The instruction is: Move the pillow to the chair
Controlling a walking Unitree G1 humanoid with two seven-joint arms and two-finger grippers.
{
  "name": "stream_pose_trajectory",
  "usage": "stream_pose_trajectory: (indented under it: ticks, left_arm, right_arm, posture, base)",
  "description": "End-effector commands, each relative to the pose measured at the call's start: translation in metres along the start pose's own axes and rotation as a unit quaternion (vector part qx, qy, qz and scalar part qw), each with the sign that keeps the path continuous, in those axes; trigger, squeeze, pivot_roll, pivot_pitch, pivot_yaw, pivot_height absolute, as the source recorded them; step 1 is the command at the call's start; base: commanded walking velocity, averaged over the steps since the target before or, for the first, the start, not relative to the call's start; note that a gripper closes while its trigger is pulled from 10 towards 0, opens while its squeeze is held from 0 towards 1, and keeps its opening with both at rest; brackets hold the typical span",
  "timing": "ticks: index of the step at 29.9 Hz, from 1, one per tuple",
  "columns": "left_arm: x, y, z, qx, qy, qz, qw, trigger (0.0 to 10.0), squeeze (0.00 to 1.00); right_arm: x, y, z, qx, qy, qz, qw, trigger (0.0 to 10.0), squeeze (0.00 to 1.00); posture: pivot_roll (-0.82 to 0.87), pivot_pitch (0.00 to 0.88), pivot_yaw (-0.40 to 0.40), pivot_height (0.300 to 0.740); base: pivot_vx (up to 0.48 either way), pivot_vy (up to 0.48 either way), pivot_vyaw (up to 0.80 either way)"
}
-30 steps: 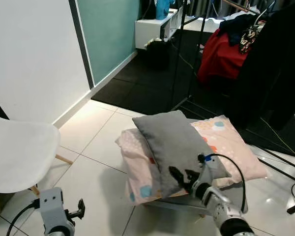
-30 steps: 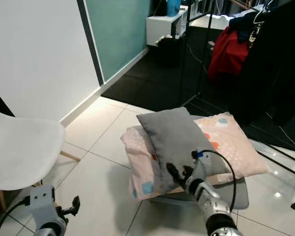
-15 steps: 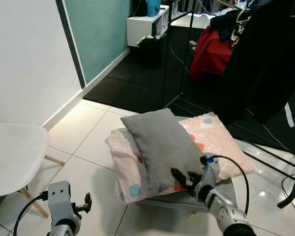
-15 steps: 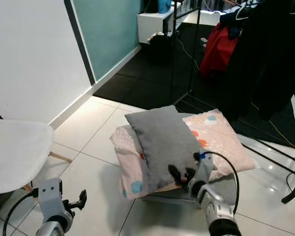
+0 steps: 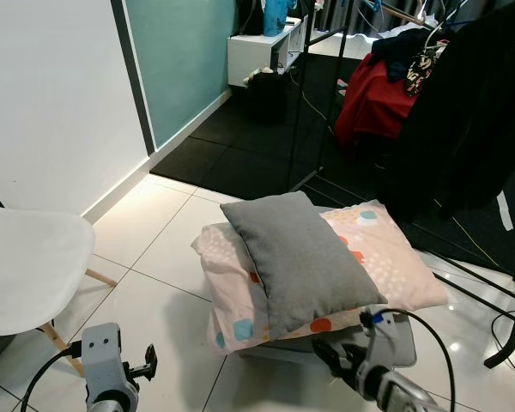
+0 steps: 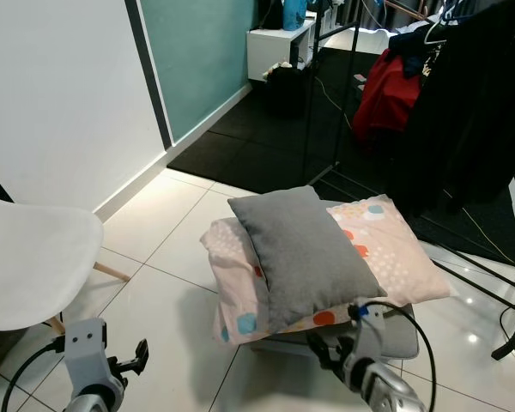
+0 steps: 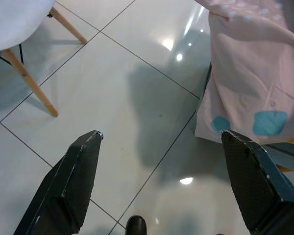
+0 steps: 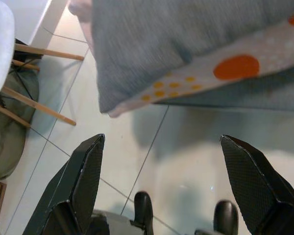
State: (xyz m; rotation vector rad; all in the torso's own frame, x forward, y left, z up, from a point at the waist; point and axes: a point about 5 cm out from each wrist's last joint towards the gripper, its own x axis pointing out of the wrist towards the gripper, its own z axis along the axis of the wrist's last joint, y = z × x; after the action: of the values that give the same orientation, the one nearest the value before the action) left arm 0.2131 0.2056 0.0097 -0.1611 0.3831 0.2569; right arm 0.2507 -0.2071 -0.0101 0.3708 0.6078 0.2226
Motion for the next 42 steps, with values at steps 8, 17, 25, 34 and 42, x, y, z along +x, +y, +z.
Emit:
stream_pose_trajectory:
  ticks: [8,17,25,34,42]
  left_arm:
    - [-0.0024,0.0,-0.0068,-0.002,0.009,0.004,1.0,10.0,0.0]
    - [-0.0024,-0.001,-0.0067,-0.004,0.008,0.005,1.0,10.0,0.0]
    - [-0.0025,-0.0002,-0.0058,0.003,0.005,0.003,1.0,10.0,0.0]
    - [-0.0019,0.001,-0.0048,0.005,0.003,0.004,1.0,10.0,0.0]
    - [0.0001,0.0015,0.0019,0.01,-0.006,0.001,1.0,10.0,0.0]
  right_arm:
    - [-0.0021,-0.0014,0.0014,0.001,0.002,-0.001,1.0,10.0,0.0]
    - [-0.0023,-0.0048,-0.001,0.004,0.007,-0.003,1.0,10.0,0.0]
    - [-0.0024,-0.0061,-0.0029,0.006,0.009,-0.004,1.0,10.0,0.0]
    - [-0.0016,-0.0065,-0.0034,0.008,0.008,-0.004,1.0,10.0,0.0]
    - [-0.0008,-0.0078,-0.0035,0.009,0.008,-0.004,1.0,10.0,0.0]
  posture:
    - [-0.1,0.071,-0.028,0.74]
    - [-0.1,0.077,-0.034,0.74]
    - [-0.1,0.081,-0.031,0.74]
    - [-0.1,0.084,-0.027,0.74]
    - [-0.09,0.085,-0.025,0.74]
  base:
    - [0.0,0.0,0.0]
    - [0.0,0.0,0.0]
    - [0.0,0.0,0.0]
    - [0.0,0.0,0.0]
    - [0.0,0.0,0.0]
